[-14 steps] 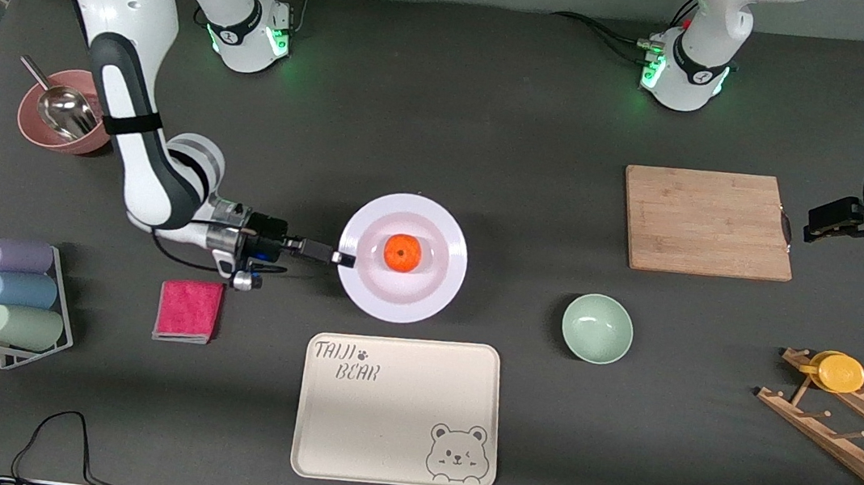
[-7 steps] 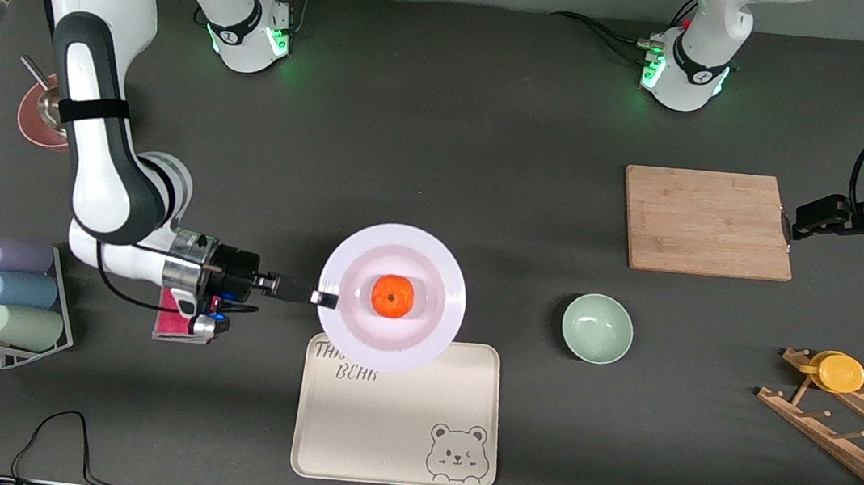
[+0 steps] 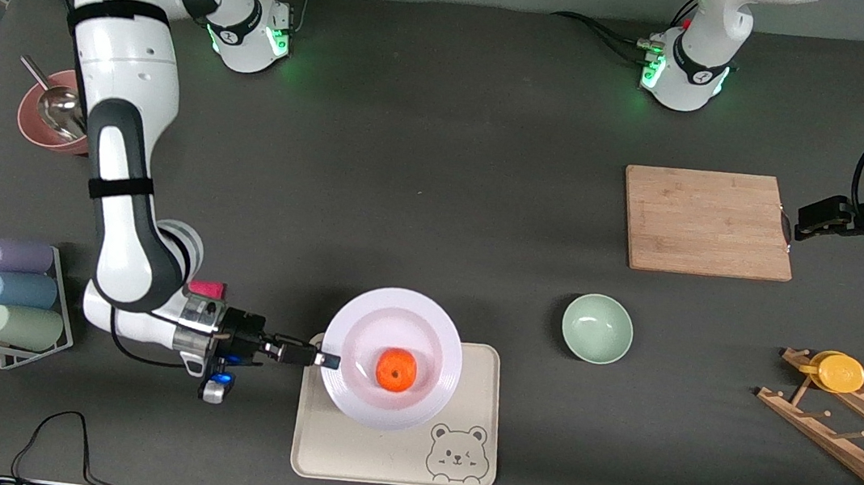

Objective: Place orange and plate with both arms
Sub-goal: 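Lower the plate onto the cream bear tray with the right gripper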

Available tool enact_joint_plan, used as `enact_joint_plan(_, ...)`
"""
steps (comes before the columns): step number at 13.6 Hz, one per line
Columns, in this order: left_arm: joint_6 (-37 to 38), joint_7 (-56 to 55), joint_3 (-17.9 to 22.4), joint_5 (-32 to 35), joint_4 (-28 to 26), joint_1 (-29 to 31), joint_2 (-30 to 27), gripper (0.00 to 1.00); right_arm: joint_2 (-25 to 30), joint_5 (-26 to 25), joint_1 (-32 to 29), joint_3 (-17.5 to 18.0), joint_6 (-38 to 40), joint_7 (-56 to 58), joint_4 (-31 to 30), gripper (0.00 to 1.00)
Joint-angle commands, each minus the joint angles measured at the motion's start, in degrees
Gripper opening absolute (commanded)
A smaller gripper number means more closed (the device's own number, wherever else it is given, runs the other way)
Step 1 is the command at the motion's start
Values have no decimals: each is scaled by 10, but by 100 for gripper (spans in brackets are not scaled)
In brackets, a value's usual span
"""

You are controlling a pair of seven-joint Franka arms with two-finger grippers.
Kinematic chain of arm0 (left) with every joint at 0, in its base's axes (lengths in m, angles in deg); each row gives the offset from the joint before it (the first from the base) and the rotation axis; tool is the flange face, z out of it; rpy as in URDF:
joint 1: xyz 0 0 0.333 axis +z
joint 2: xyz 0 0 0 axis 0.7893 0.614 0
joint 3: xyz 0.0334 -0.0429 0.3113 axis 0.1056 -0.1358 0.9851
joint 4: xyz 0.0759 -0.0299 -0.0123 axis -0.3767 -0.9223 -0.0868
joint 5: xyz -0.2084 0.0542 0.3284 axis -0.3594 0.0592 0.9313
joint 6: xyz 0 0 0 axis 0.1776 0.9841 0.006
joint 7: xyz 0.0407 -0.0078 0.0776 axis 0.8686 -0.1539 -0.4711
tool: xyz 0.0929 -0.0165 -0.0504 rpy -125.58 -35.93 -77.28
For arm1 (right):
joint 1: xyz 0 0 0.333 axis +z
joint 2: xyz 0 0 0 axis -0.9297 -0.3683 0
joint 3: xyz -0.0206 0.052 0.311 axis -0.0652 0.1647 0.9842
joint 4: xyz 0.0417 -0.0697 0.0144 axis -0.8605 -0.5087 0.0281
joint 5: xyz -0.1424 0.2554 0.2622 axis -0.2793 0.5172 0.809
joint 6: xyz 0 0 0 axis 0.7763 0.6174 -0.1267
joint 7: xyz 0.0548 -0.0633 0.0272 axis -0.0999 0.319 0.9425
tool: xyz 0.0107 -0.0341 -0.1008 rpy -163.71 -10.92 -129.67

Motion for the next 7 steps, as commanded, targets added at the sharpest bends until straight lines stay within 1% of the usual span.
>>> enact_joint_plan(1,2,6,8,4,-7,-11,-11,100,-85,-12,-7,1,7,-26,119,0)
enact_joint_plan(3,2,7,8,4,-7,-11,-11,100,-114,-12,-9,2,3,5,141,0)
enact_joint_plan(6,2,6,8,4,-7,-11,-11,100,-153,-6,-10,10,-35,64,155,0)
enact_joint_plan(7,2,6,8,4,-7,-11,-10,100,-164,-6,-10,18,-39,79,162,0)
